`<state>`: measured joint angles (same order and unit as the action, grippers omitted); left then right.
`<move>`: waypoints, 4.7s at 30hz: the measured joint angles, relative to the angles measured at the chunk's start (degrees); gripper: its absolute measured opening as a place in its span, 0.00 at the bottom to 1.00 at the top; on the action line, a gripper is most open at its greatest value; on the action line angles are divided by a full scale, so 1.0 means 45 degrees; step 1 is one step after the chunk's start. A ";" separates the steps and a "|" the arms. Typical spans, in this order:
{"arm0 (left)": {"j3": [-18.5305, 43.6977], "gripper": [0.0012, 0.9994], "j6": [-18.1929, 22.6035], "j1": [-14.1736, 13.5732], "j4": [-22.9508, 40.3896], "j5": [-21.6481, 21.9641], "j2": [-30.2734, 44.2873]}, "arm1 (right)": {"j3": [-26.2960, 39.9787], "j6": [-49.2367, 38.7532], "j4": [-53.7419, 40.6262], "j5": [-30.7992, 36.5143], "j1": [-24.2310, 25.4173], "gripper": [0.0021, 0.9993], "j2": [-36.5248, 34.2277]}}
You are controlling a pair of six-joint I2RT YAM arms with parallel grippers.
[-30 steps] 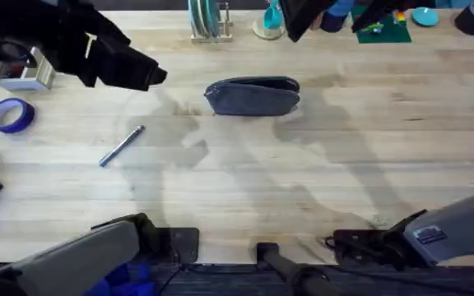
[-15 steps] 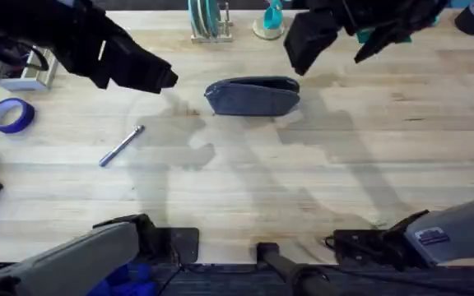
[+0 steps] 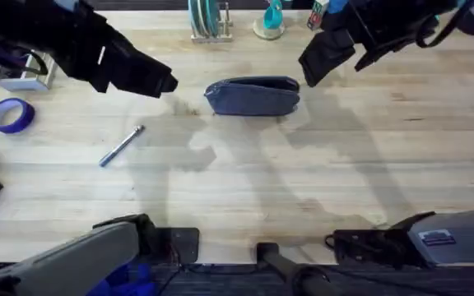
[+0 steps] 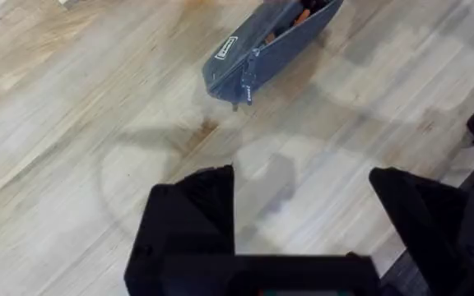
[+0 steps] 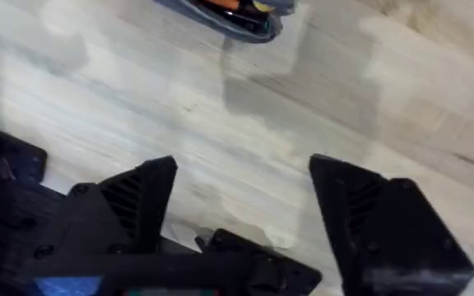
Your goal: Unzip the bag, pick up the pens from the table one at a time and place them inside, then zip the bag closed.
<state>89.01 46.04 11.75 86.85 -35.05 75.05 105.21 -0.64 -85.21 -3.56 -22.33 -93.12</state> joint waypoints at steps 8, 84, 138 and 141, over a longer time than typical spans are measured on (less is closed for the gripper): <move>0.0000 1.00 0.0000 0.0000 0.0000 0.0000 0.0000 | 0.0000 -0.1112 0.0029 -0.0080 0.0000 0.04 0.0000; 0.0000 1.00 0.0000 0.0000 0.0000 0.0038 0.0000 | -0.0010 -1.2635 0.3517 -0.2144 0.0005 0.03 -0.5550; 0.0000 1.00 0.0000 0.0000 0.0136 0.0038 0.0000 | -0.0010 -1.2674 0.3643 -0.2333 0.0000 1.00 -0.6076; 0.0000 1.00 0.0000 0.0000 0.0140 0.0034 0.0000 | -0.0010 -1.2674 0.3643 -0.2334 0.0000 1.00 -0.6072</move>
<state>89.01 46.04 11.75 87.48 -34.89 75.05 105.16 -57.67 -68.82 -14.06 -22.33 -120.45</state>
